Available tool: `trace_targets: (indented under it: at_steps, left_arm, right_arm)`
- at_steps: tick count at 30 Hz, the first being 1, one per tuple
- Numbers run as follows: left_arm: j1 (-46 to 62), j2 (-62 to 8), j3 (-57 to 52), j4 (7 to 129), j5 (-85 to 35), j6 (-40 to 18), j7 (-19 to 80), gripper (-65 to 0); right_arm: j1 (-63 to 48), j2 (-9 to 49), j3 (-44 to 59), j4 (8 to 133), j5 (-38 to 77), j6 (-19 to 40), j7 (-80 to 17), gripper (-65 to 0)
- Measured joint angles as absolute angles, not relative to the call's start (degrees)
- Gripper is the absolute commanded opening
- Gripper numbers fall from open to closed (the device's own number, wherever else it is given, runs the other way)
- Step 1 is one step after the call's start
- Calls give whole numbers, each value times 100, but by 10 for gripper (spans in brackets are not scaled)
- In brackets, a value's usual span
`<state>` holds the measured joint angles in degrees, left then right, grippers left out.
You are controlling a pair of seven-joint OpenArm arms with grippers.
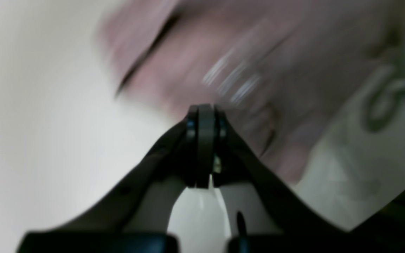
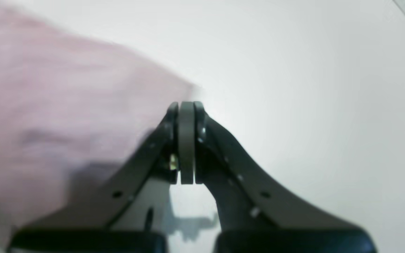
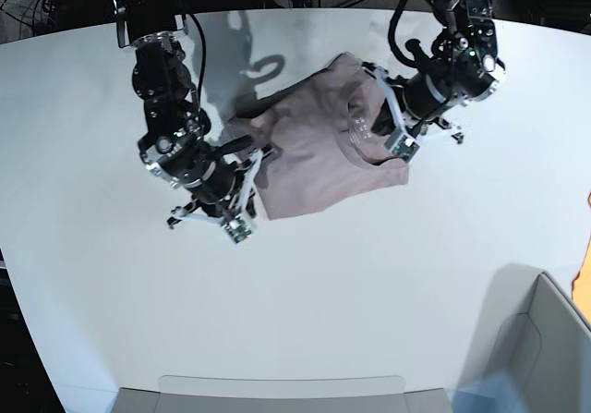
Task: Fold the T-shirt properly
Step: 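Press and square the folded bundle with both grippers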
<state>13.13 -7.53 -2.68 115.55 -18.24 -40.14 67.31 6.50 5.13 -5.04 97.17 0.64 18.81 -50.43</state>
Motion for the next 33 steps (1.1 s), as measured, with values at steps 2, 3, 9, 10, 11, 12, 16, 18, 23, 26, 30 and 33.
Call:
trace_targets:
  at_steps: [2, 3, 9, 10, 11, 12, 16, 18, 23, 26, 30, 33]
  left_arm:
    - [1326, -746, -16, 11552, -1791, -4010, 6571, -650]
    - [1337, -742, 139, 11555, -1747, -3986, 6547, -650]
    - [991, -650, 1267, 11386, -1280, -4016, 6370, -650]
    - [947, -650, 1463, 11286, -1072, -4012, 6370, -650]
    - [923, -652, 1647, 11150, -794, -4005, 6377, -650]
    - [921, -655, 1844, 10978, -475, -4005, 6392, -650]
    - [934, -676, 2075, 10353, 379, -4025, 6657, -650]
    - [753, -635, 1861, 10160, 666, -4071, 6718, -650]
    - [462, -735, 252, 10099, 1649, -4016, 6788, -650]
    - [12, -834, -539, 10291, 1957, -3946, 6888, -650]
    - [-89, -753, -666, 10694, 1739, -3992, 6746, -650]
    - [34, -615, -615, 10809, 1649, -4051, 6803, -650]
  right_arm:
    - [670, 751, -338, 9568, 130, 1890, -4978, -650]
    - [663, 917, -338, 9456, 137, 1905, -4984, -650]
    - [585, 1258, -355, 8997, 126, 1922, -5070, -650]
    - [585, 1236, -366, 8954, 134, 1922, -5050, -650]
    - [582, 1216, -421, 8899, 130, 1922, -5024, -650]
    - [576, 1223, -550, 8851, 132, 1922, -4987, -650]
    - [506, 1363, -1540, 8739, 128, 1922, -5004, -650]
    - [399, 1472, -2226, 8818, 38, 1852, -4849, -650]
    - [-51, 1573, -2860, 9535, 128, 1914, -5009, -650]
    - [-506, 1579, -2897, 10141, 196, 1957, -5011, -650]
    - [-816, 1573, -2556, 10694, 152, 1946, -4963, -650]
    - [-1135, 1557, -1813, 10897, 117, 1925, -5009, -650]
